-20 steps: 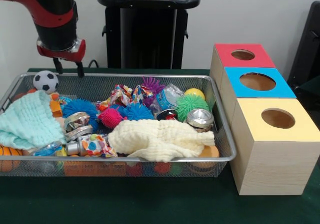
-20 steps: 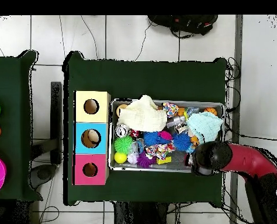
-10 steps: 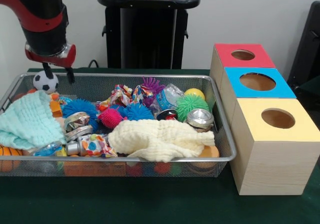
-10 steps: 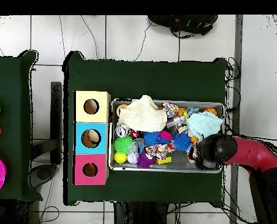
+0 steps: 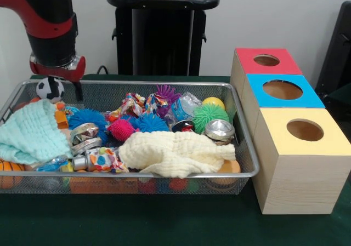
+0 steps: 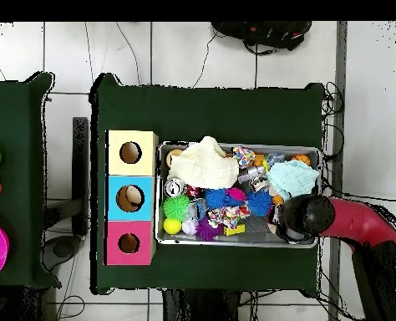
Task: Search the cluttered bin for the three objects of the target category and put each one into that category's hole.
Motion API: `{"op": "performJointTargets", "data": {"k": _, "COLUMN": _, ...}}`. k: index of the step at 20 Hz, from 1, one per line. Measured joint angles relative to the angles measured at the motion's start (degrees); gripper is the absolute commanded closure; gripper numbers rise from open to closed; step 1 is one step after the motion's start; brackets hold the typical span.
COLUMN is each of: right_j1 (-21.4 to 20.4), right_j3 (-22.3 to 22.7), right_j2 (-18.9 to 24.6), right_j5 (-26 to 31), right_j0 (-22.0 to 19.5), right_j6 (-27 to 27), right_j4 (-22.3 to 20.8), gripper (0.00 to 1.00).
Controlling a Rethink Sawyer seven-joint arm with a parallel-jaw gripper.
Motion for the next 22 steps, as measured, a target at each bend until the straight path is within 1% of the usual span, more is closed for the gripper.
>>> {"op": "performJointTargets", "data": {"k": 4, "right_j1": 0.19, "right_j3": 0.12, "right_j2": 0.00, "right_j5": -1.64, "right_j0": 0.28, "right_j6": 0.00, "right_j4": -0.01, "gripper": 0.00}}
{"op": "performJointTargets", "data": {"k": 6, "right_j1": 0.60, "right_j3": 0.57, "right_j2": -0.01, "right_j5": -4.20, "right_j0": 0.24, "right_j6": 0.00, "right_j4": -0.46, "gripper": 0.00}}
{"op": "performJointTargets", "data": {"k": 11, "right_j1": 1.41, "right_j3": 2.51, "right_j2": 0.01, "right_j5": -12.70, "right_j0": -0.88, "right_j6": 0.00, "right_j4": -2.77, "gripper": 0.00}}
{"op": "performJointTargets", "data": {"k": 17, "right_j1": 1.96, "right_j3": 5.52, "right_j2": 0.69, "right_j5": -23.51, "right_j0": -5.01, "right_j6": 0.00, "right_j4": -7.72, "gripper": 0.00}}
{"op": "performJointTargets", "data": {"k": 18, "right_j1": 1.79, "right_j3": 7.09, "right_j2": 1.60, "right_j5": -27.47, "right_j0": -7.02, "right_j6": 0.00, "right_j4": -9.21, "gripper": 0.00}}
{"op": "performJointTargets", "data": {"k": 19, "right_j1": 1.73, "right_j3": 7.62, "right_j2": 1.89, "right_j5": -28.60, "right_j0": -7.64, "right_j6": 0.00, "right_j4": -9.69, "gripper": 0.00}}
{"op": "performJointTargets", "data": {"k": 22, "right_j1": 1.50, "right_j3": 10.48, "right_j2": 3.47, "right_j5": -33.19, "right_j0": -11.21, "right_j6": 0.00, "right_j4": -11.67, "gripper": 0.00}}
